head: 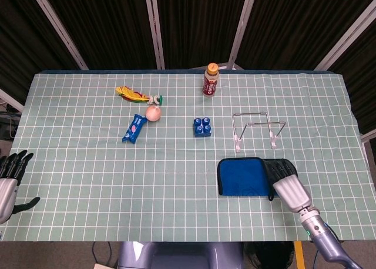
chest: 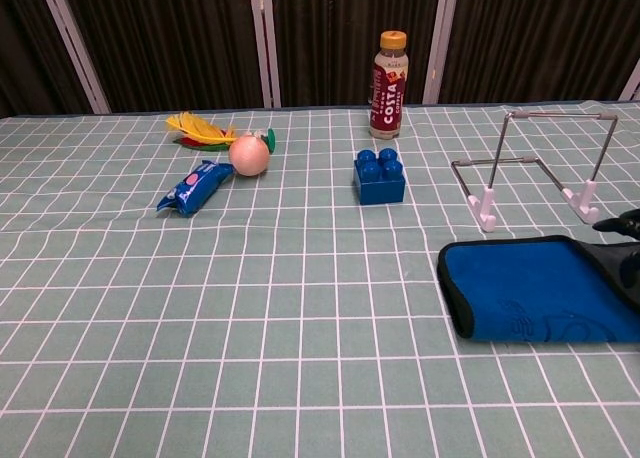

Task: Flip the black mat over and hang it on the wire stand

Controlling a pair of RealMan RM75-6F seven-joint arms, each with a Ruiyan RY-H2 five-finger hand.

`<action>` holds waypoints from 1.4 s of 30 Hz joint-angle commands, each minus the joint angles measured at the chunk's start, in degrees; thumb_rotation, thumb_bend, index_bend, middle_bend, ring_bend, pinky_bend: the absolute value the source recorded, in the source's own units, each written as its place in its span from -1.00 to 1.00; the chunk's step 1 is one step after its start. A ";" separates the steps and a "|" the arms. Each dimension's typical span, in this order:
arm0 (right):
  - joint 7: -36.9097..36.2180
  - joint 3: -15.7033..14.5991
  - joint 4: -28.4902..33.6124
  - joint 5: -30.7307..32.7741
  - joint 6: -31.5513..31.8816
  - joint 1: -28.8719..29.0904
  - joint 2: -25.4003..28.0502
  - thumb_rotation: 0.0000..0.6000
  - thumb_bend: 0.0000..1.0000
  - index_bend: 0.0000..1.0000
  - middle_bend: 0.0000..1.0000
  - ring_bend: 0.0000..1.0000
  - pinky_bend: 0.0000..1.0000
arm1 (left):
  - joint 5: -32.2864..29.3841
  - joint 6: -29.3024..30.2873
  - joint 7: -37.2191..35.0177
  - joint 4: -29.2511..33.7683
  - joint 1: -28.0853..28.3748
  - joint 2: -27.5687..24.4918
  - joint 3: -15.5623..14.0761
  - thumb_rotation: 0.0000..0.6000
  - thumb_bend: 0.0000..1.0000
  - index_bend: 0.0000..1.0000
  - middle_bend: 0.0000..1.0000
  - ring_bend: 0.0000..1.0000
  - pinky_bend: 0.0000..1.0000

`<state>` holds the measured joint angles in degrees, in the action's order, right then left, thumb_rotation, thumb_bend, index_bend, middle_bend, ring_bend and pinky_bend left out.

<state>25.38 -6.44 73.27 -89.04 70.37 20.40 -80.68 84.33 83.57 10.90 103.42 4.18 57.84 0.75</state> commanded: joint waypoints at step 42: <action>-29.20 17.76 2.94 27.70 -12.60 -1.27 -2.64 1.00 -0.10 0.29 -0.70 -1.00 -1.00 | 0.36 -0.11 -0.51 0.12 0.03 -0.20 -0.23 1.00 -1.00 -1.00 -1.00 -1.00 -1.00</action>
<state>-2.92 9.49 75.33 -64.54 60.32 18.84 -83.75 84.70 83.47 10.39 103.55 4.20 57.65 0.52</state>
